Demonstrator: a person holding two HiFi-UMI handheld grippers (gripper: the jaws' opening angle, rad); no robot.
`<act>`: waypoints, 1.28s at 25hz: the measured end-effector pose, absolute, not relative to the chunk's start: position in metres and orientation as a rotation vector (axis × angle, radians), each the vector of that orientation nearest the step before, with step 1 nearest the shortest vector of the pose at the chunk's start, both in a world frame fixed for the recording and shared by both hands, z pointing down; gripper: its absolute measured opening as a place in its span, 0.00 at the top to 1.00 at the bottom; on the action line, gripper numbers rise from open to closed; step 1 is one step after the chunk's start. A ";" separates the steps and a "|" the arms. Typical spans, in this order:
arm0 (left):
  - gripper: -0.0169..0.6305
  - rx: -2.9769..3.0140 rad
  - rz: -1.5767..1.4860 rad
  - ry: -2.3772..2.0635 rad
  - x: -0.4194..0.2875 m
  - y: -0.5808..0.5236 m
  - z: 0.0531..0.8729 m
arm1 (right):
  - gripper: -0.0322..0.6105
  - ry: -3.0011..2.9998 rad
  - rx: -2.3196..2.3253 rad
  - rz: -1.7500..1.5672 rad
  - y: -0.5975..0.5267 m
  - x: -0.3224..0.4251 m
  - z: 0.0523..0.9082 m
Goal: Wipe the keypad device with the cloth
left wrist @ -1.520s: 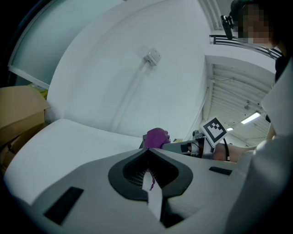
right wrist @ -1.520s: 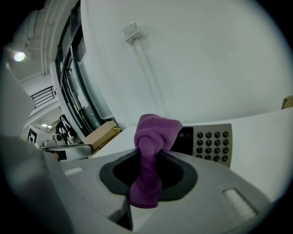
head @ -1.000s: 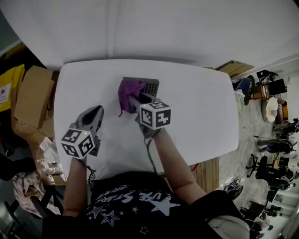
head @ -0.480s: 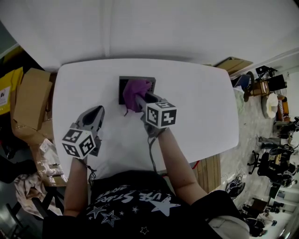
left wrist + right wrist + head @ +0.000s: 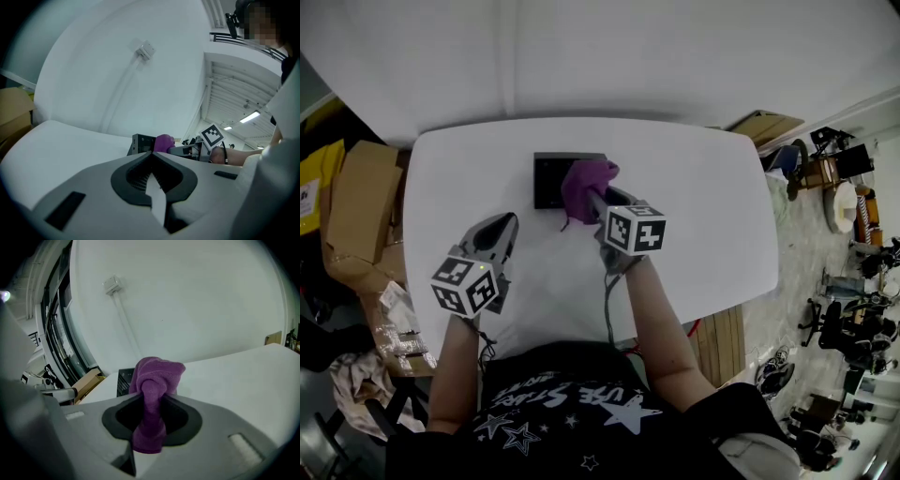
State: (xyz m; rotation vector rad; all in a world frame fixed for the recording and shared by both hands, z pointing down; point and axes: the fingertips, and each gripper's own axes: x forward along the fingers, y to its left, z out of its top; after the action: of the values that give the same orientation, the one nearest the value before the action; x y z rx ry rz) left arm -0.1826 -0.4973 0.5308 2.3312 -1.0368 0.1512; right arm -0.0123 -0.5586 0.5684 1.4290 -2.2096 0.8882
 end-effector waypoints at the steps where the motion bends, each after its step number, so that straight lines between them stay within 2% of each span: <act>1: 0.96 2.335 0.146 -1.029 -0.179 -0.497 0.529 | 0.79 -2.203 1.444 0.889 -0.559 -0.008 0.568; 13: 0.96 2.374 0.172 -0.993 -0.163 -0.486 0.523 | 0.79 -2.132 1.549 0.928 -0.546 0.028 0.575; 32: 0.96 2.372 0.129 -1.092 -0.168 -0.443 0.499 | 0.79 -2.204 1.501 0.852 -0.500 0.031 0.542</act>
State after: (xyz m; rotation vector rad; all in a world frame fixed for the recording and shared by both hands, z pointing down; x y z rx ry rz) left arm -0.1681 -0.4434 0.4987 2.3722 -1.0920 0.1289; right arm 0.0308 -0.4995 0.5424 1.5014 -2.2036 0.8518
